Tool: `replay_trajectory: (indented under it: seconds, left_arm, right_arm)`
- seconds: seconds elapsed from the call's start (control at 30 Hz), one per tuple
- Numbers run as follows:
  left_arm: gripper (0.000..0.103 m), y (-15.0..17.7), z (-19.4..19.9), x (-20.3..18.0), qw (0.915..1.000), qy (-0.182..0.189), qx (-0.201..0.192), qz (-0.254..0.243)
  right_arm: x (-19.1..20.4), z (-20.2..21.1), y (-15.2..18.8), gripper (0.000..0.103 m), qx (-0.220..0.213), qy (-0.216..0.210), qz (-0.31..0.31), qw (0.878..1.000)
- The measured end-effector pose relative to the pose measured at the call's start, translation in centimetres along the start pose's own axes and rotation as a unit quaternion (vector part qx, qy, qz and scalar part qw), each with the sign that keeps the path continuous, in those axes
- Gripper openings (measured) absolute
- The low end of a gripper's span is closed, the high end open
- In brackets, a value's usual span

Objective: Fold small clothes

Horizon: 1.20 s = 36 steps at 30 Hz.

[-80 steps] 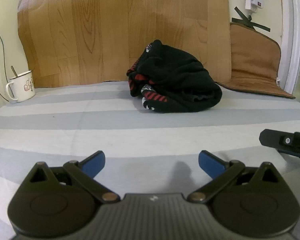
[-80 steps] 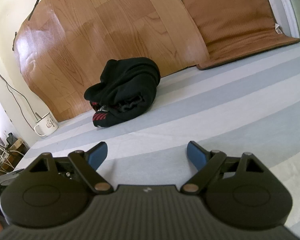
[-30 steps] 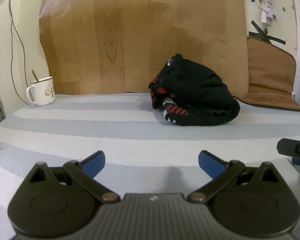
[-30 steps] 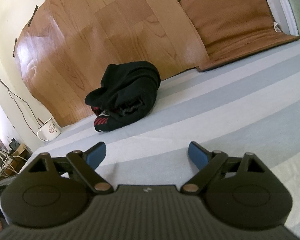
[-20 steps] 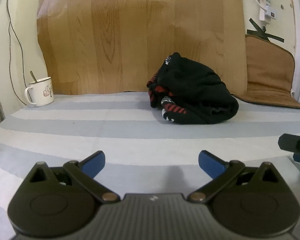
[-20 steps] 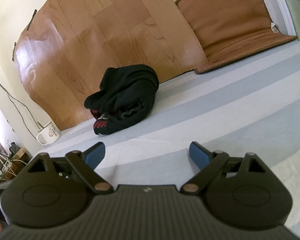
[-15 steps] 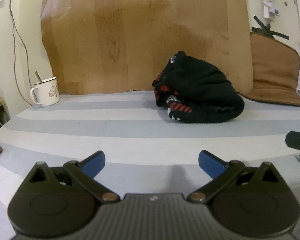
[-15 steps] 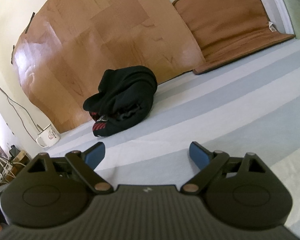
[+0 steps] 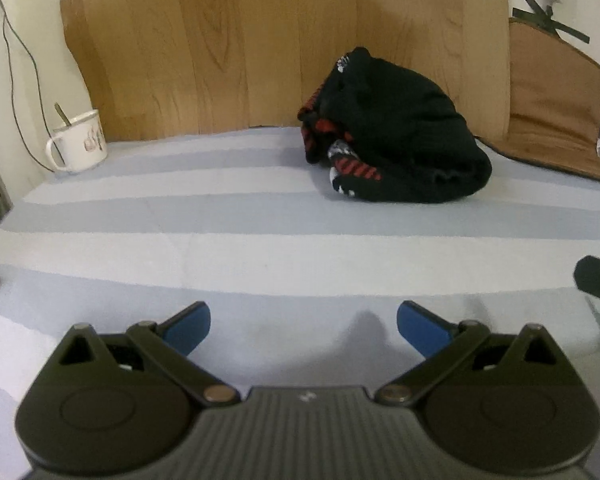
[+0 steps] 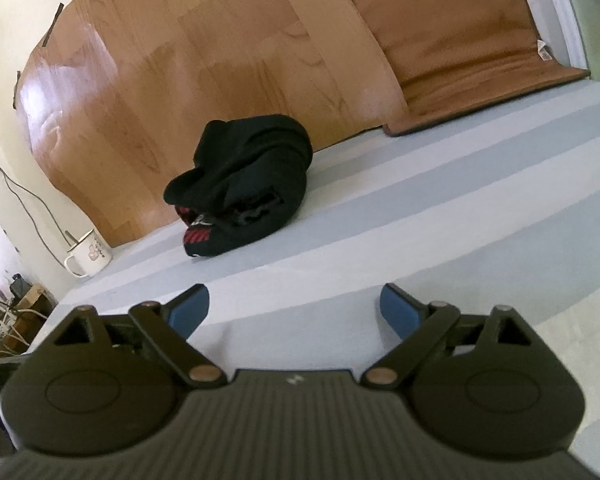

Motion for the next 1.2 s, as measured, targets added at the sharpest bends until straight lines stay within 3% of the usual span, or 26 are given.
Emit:
replay_trajectory:
  seconds: [0.3, 0.5, 0.73, 0.9, 1.2]
  left_arm:
    - [0.103, -4.4, 5.0, -1.4, 0.996, -0.029, -0.072, -0.043]
    - [0.103, -6.2, 7.2, -3.0, 0.9926, -0.043, -0.096, -0.061]
    - [0.103, -7.3, 8.9, -3.1, 0.99, -0.069, -0.112, -0.051]
    - [0.103, -7.4, 10.2, -2.6, 0.9904, -0.072, -0.109, -0.046]
    - [0.103, -6.4, 10.6, -2.3, 0.9905, -0.077, -0.103, -0.049]
  right_arm:
    - [3.7, 3.8, -3.8, 0.103, -0.013, 0.004, 0.055, 0.998]
    - [5.1, 4.0, -5.2, 0.103, 0.026, 0.015, 0.057, 0.998]
    - [7.9, 5.2, -6.4, 0.103, 0.017, 0.016, 0.106, 0.994]
    - [8.5, 4.9, -6.5, 0.103, 0.04, 0.004, 0.122, 0.992]
    - [9.3, 5.5, -6.6, 0.103, 0.035, 0.003, 0.156, 0.987]
Point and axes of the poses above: each gripper's, at about its wrist camera, not at the fingertips, and z roughly against the way its jaws point, x to its left, y to its underside, the point moved 7 cm from there along -z, roughly the way its jaws point, and after that the axes turned 1 degree about x, right-handed, at the moved point
